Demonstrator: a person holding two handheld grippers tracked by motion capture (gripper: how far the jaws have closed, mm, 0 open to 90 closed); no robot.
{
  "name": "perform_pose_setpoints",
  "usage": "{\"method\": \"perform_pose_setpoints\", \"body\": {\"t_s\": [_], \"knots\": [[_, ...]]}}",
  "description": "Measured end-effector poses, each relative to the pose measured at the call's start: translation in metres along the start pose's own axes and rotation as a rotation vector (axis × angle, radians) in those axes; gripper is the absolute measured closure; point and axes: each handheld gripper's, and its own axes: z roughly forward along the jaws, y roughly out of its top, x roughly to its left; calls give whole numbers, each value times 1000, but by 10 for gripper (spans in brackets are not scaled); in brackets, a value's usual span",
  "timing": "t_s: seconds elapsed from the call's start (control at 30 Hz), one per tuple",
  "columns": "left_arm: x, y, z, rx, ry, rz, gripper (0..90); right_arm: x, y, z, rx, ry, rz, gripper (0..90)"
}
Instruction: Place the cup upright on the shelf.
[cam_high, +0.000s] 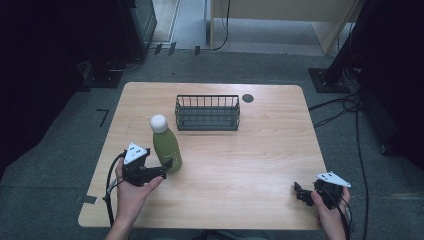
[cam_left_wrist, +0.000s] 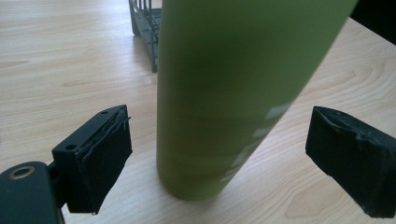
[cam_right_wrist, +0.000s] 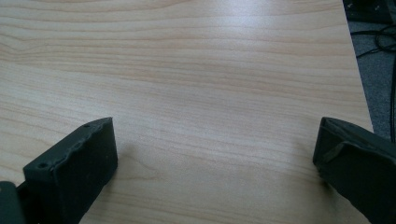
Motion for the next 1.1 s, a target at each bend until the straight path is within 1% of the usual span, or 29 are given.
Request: {"method": "perform_pose_setpoints", "body": {"t_s": [0.07,0.2,0.3,0.47,0.67,0.73,0.87,0.97,1.1], "knots": [[0,3,1,-7,-1,-5,86,0,0,0,0,0,-1,0],[-2,7,2,-22,3,2,132,0,0,0,1,3,-3,0],[-3,10,3,-36,7,6,144,0,0,0,0,3,-3,0],[-6,16,6,-51,5,2,155,0,0,0,0,3,-2,0],[-9,23,11,-49,7,12,160,0,0,0,0,3,-2,0],[-10,26,14,-44,16,17,160,0,0,0,1,3,-2,0],[-11,28,15,-50,32,20,183,0,0,0,0,3,-2,0],[-12,28,15,-58,45,40,193,0,0,0,0,4,-1,0],[-15,30,14,-64,76,63,211,0,0,0,-1,4,-1,0]]}}
